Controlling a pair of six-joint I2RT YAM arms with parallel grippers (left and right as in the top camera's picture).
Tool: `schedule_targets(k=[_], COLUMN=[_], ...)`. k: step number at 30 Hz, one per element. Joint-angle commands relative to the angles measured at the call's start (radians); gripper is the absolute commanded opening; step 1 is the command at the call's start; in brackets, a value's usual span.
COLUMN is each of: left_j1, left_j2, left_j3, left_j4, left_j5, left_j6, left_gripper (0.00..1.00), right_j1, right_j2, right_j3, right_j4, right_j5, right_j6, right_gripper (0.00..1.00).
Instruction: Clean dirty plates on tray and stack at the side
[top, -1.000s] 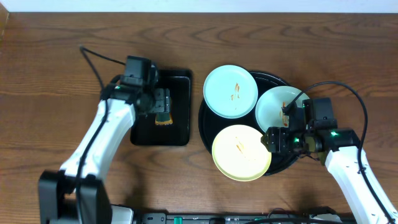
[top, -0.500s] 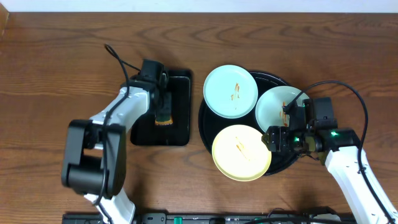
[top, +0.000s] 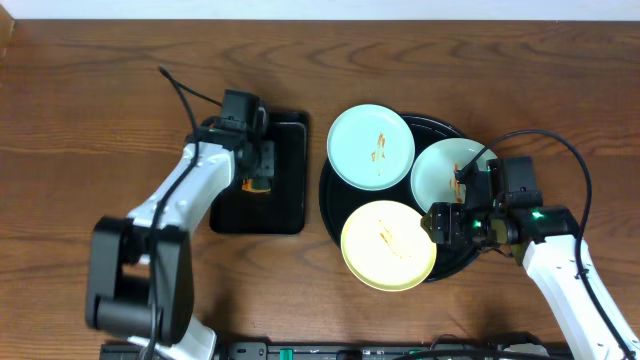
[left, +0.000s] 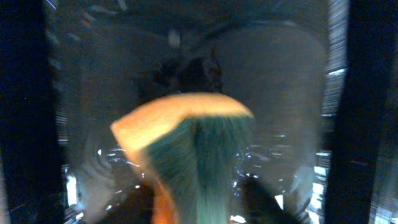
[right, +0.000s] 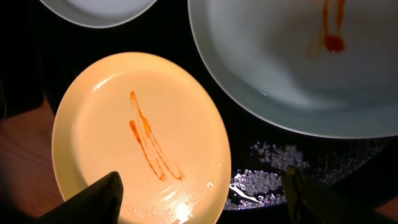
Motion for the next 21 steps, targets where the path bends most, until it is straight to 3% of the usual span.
schedule_targets(k=[1, 18, 21], left_j1=[0.0, 0.0, 0.0], left_j2=[-0.037, 0.081, 0.111], left_j3=[0.013, -0.016, -0.016], left_j4=[-0.014, 0.06, 0.079], left_j5=[-0.009, -0.069, -0.069], left_j6=[0.003, 0.003, 0.003], left_gripper=[0.68, 0.72, 0.67], right_j1=[0.015, 0.015, 0.015], right_j2=[0.002, 0.002, 0.002], right_j3=[0.0, 0.0, 0.0], right_j4=[0.003, 0.003, 0.003], right_j5=[0.003, 0.003, 0.003], right_j6=[-0.004, -0.004, -0.004], right_gripper=[0.81, 0.81, 0.82])
